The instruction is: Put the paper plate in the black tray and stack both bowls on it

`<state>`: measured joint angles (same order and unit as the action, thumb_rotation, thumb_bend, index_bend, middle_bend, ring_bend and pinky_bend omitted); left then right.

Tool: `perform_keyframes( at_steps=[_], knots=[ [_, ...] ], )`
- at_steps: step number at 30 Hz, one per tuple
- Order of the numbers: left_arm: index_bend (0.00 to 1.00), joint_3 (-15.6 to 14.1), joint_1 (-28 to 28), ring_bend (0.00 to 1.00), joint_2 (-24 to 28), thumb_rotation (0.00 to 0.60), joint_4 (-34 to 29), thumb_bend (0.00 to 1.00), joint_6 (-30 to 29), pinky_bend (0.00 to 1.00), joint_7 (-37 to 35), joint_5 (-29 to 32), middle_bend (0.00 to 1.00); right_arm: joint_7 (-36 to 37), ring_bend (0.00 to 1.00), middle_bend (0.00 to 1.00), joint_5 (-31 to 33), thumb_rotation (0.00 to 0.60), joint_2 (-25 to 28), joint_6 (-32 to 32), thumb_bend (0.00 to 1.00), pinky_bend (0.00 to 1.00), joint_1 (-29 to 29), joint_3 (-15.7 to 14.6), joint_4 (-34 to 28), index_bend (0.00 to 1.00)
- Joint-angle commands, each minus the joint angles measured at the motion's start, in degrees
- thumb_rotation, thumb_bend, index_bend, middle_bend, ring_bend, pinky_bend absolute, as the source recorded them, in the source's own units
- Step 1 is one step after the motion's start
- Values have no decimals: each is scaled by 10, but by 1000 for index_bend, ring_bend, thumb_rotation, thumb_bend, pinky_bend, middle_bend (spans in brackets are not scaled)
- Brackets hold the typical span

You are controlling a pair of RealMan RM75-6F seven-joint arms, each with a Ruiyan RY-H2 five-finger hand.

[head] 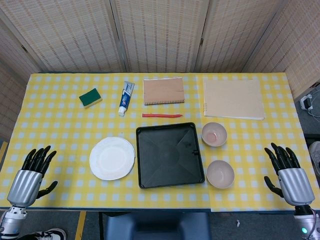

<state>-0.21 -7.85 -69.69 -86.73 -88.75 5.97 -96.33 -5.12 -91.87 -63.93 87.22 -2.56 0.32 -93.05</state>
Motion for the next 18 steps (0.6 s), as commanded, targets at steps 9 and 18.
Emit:
perform_keyframes(
  at_steps=[9, 18],
  knots=[
    [11, -12, -26, 13, -14, 600, -8, 243, 38, 14, -8, -22, 71, 28, 0, 0, -3, 600, 11, 36, 383, 0, 26, -6, 16, 0],
    [264, -24, -26, 690, -42, 600, 0, 241, 14, 755, -13, -59, 892, 21, 0, 0, -3, 600, 9, 29, 382, 0, 24, -4, 13, 0]
  ],
)
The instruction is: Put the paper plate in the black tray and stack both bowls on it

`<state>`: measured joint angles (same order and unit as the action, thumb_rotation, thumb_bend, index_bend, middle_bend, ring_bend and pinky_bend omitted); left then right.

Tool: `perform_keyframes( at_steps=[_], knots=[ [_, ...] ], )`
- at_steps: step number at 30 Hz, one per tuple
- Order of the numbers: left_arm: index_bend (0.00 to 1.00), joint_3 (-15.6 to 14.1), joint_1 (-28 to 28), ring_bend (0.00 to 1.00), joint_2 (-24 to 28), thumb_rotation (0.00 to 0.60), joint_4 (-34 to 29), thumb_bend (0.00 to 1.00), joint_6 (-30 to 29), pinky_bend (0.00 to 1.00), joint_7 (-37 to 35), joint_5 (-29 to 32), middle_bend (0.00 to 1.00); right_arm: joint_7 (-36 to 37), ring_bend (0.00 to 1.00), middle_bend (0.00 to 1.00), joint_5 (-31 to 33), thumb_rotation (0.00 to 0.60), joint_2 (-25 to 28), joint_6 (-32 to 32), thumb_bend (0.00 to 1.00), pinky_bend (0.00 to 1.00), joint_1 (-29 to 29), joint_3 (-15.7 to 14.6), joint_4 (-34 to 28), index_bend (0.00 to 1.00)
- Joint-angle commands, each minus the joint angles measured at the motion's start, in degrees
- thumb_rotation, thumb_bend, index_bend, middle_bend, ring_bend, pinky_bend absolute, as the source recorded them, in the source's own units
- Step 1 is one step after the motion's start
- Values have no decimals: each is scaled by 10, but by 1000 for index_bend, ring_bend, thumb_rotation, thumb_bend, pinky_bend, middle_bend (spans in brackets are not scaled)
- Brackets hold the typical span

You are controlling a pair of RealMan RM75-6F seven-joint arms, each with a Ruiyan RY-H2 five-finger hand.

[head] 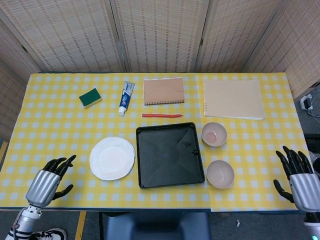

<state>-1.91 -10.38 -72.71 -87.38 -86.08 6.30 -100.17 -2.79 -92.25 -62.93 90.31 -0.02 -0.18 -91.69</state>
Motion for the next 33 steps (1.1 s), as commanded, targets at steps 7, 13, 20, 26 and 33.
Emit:
perform_keyframes(
  at_steps=[7, 13, 20, 26, 33],
  knots=[
    [419, -36, -10, 900, -36, 600, 30, 242, 21, 953, -13, -44, 1000, -14, 0, 0, 10, 600, -4, -21, 382, 0, -7, 2, -4, 0],
    [472, -33, -3, 938, -103, 600, 83, 242, 2, 996, 11, -55, 1000, -17, 0, 0, 10, 600, -3, -27, 383, 0, -10, 2, -9, 0],
    [492, -32, -12, 951, -154, 600, 136, 247, 23, 1000, 19, -50, 1000, -19, 0, 0, 22, 600, -4, -43, 383, 0, -16, 5, -10, 0],
    [495, -31, -31, 955, -200, 600, 175, 254, 43, 1000, -11, -46, 1000, -25, 0, 0, 25, 600, -5, -43, 382, 0, -16, 7, -12, 0],
    [497, -16, -49, 959, -240, 600, 207, 304, 56, 1000, 0, -35, 1000, -30, 0, 0, 28, 600, -7, -53, 383, 0, -19, 5, -12, 0]
  ],
)
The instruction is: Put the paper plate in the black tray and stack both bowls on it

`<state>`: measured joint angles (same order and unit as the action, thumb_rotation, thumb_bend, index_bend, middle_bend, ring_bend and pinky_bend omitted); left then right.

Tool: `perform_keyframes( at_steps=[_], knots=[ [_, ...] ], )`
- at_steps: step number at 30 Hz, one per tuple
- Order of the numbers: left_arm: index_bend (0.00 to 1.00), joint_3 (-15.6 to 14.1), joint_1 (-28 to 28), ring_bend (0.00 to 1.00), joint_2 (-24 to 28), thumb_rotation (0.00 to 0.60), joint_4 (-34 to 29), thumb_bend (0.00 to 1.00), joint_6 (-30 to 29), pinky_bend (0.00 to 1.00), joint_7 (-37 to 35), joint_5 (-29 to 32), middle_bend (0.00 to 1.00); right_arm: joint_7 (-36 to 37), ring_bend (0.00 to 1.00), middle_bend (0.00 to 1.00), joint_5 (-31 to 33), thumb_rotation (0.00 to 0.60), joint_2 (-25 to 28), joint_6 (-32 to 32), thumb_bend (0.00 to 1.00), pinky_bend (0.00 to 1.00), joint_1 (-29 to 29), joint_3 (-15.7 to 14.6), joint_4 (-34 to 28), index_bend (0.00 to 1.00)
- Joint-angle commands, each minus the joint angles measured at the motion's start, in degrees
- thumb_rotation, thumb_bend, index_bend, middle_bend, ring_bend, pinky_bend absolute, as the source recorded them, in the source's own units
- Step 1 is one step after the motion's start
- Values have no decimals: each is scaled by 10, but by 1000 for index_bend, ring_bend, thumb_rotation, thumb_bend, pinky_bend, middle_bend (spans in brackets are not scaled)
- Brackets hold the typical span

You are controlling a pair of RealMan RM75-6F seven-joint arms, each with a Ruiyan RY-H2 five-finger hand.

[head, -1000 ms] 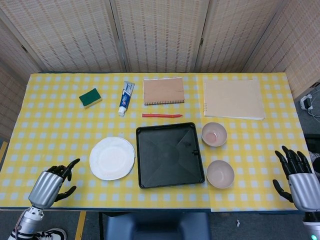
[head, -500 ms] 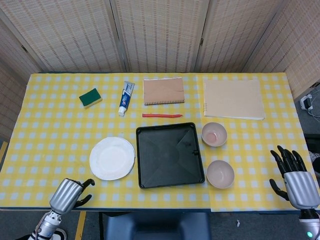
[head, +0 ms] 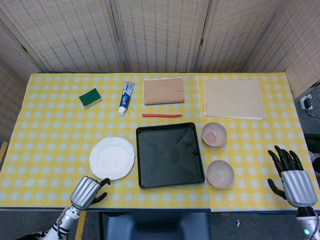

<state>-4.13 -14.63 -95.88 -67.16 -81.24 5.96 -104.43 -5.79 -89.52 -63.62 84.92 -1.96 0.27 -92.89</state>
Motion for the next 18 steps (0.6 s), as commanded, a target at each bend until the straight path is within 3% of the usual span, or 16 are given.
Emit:
perform_keyframes(
  at_steps=[1, 11, 18],
  knots=[
    [496, 8, -9, 960, -10, 600, 6, 321, 10, 1000, 6, 11, 1000, 1, 0, 0, 1, 600, 0, 1, 383, 0, 0, 1, 0, 0],
    [458, 24, -19, 964, -30, 600, 11, 361, 46, 1000, 52, 57, 1000, 8, 0, 0, 6, 600, 1, -6, 382, 0, -3, 2, 2, 0],
    [452, 30, -27, 966, -48, 600, 43, 360, 43, 1000, 47, 66, 1000, -3, 0, 0, 11, 600, 1, -10, 382, 0, -3, 2, -1, 0]
  ],
)
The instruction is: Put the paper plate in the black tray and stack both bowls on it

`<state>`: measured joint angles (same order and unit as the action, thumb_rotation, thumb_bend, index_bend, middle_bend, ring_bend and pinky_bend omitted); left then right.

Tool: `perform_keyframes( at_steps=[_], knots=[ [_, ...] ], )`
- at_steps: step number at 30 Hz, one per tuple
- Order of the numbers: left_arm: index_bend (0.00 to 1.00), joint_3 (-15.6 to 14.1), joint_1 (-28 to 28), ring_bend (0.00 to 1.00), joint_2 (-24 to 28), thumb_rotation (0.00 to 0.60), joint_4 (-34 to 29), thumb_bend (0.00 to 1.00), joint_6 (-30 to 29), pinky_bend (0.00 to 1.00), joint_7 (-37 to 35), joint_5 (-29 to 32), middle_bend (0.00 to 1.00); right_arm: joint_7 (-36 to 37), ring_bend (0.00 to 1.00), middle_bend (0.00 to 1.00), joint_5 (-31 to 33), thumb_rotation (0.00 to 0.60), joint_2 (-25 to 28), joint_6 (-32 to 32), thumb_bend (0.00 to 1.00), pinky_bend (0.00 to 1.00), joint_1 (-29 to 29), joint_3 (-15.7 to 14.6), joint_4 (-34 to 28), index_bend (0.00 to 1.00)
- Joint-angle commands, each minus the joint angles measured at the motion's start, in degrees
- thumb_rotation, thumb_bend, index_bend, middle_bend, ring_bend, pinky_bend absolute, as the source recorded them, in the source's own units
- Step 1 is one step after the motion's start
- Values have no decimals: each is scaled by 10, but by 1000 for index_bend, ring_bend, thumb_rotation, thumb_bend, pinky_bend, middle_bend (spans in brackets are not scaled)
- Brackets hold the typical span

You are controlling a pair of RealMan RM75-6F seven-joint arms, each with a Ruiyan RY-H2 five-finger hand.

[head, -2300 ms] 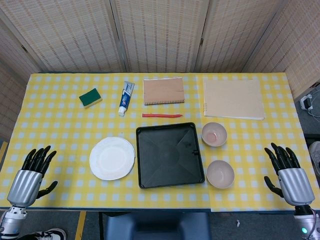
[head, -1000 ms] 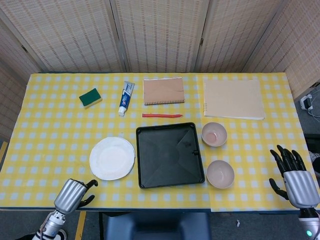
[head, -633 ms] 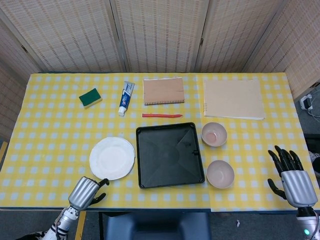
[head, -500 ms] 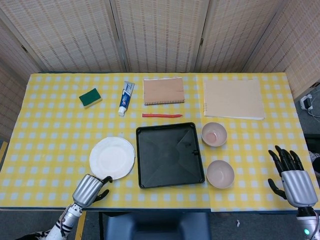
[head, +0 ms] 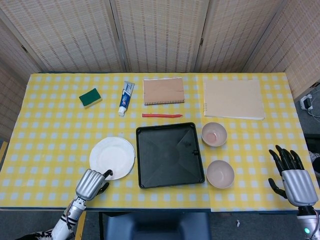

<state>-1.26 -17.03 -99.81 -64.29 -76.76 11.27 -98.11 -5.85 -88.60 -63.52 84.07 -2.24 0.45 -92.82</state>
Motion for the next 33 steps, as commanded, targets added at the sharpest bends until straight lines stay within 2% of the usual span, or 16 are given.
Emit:
perform_keyframes(
  at_steps=[1, 17, 22, 27, 33],
  knots=[
    [453, 2, -3, 967, -12, 600, 20, 360, -3, 1000, -8, 4, 1000, -2, 0, 0, 2, 600, 0, -3, 382, 0, -1, 0, -2, 0],
    [477, 17, -4, 971, -63, 600, 90, 361, -23, 1000, -20, 35, 1000, -11, 0, 0, 17, 600, 4, -5, 381, 0, 0, 4, -9, 0],
    [521, 17, -6, 971, -75, 600, 110, 363, -31, 1000, -23, 37, 1000, -11, 0, 0, 17, 600, 4, -7, 381, 0, -1, 3, -9, 0],
    [612, 20, -6, 973, -94, 600, 142, 441, -57, 1000, -41, 33, 1000, -9, 0, 0, 15, 600, 5, -9, 381, 0, -2, 2, -9, 0],
    [630, 20, -11, 973, -113, 600, 178, 468, -81, 1000, -61, 25, 1000, -9, 0, 0, 13, 600, 6, -7, 381, 0, -1, 1, -10, 0]
  ],
)
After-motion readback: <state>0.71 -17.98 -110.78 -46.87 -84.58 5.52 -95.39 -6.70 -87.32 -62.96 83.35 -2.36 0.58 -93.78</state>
